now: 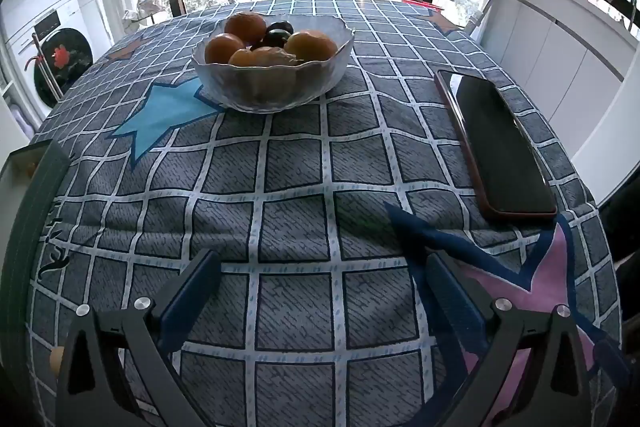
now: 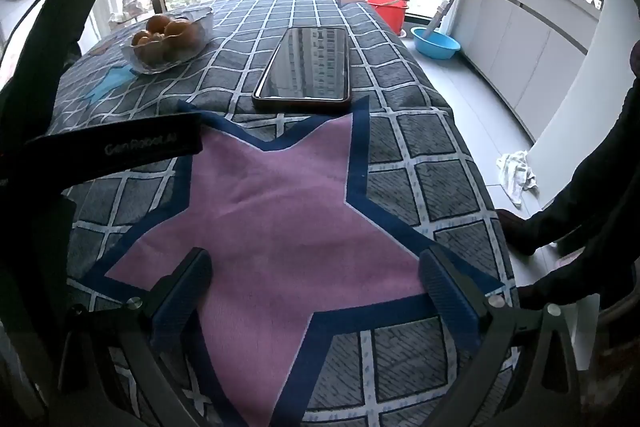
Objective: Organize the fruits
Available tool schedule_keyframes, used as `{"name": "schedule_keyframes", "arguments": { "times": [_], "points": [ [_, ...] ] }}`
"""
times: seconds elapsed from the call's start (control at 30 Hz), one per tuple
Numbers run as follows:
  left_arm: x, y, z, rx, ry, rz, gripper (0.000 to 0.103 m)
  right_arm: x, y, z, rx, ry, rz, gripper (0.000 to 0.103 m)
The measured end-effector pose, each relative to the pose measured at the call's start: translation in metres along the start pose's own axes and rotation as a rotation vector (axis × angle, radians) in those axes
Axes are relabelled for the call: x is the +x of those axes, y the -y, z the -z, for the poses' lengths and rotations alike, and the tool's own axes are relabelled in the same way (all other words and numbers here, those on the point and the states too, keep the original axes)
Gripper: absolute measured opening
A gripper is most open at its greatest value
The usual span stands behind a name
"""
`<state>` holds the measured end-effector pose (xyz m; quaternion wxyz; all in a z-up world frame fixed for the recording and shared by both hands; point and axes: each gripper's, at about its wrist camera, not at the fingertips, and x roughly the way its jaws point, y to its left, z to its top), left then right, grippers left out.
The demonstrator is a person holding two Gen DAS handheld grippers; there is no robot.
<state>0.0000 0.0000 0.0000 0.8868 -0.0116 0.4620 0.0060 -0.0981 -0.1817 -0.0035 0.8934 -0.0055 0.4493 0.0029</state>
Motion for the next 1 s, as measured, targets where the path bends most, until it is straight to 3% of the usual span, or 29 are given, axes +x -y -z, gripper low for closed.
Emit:
{"name": "schedule_keyframes", "arguments": {
  "times": [0.67,0.83,1.0],
  "points": [
    [-0.0001,0.0000,0.0003,-0.001,0.000,0.000,0.103,-0.0020,-0.0029,0.0057,-0.005,0.014,0.005,0.103],
    [-0.0001,-0.0001,0.0002,0.000,0.000,0.000,0.103,-0.0003,-0.0035,-0.0004,0.036,-0.035,0.032,0.103],
    [-0.0001,-0.0001,0.0003,0.000,0.000,0.000,0.103,0.0032,-0.0041,-0.0026,0.046,-0.005,0.038,0.103]
  ]
}}
